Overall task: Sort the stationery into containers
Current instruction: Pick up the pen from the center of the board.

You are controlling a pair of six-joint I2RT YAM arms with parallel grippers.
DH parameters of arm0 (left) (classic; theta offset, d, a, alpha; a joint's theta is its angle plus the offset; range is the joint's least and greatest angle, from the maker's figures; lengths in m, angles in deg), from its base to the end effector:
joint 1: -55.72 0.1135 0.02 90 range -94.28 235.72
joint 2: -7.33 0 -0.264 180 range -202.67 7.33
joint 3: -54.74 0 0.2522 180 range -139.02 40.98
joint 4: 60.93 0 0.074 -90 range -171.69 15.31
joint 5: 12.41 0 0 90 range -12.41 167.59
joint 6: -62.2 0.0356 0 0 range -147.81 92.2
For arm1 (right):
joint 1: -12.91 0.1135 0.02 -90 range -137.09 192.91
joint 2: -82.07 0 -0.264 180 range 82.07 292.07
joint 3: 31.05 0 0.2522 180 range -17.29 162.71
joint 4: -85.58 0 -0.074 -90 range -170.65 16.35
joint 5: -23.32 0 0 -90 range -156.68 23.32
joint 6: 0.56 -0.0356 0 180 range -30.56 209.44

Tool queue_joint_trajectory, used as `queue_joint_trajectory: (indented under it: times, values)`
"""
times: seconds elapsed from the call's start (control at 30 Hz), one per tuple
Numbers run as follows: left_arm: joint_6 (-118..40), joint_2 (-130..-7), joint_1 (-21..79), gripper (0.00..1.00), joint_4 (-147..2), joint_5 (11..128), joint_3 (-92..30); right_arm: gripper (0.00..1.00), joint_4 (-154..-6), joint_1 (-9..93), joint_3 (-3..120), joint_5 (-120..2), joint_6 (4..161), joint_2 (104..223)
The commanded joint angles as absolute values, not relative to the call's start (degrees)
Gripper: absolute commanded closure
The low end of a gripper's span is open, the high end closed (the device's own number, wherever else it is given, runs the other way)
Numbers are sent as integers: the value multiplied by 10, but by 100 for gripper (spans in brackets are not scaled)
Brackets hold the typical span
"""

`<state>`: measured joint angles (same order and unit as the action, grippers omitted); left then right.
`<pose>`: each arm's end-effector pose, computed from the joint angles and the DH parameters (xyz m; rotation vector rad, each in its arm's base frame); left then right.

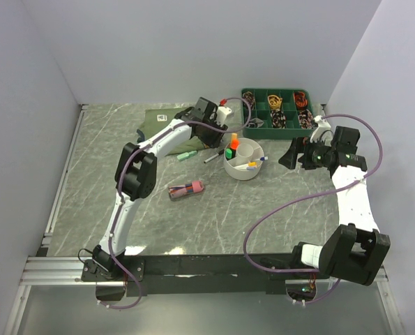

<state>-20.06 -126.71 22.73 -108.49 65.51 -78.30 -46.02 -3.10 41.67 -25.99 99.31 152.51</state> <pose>0.4386 -0.2936 0.2173 0.9416 2.2558 -0.4541 0.2502 -0.0476 0.2995 -0.2090 2.2007 0.5929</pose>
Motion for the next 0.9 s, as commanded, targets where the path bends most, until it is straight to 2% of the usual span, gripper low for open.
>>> queue_joint_trajectory:
  times: [0.0, 0.57, 0.87]
  values:
    - [-188, -1280, 222, 53, -1091, 658, -807, 0, -471, -34, 439, -263, 990, 1524]
    - [-181, -1359, 203, 53, -1163, 670, -894, 0, -476, -35, 434, -270, 989, 1524]
    - [-187, -1374, 199, 54, -1154, 690, -880, 0, -480, -35, 429, -270, 988, 1525]
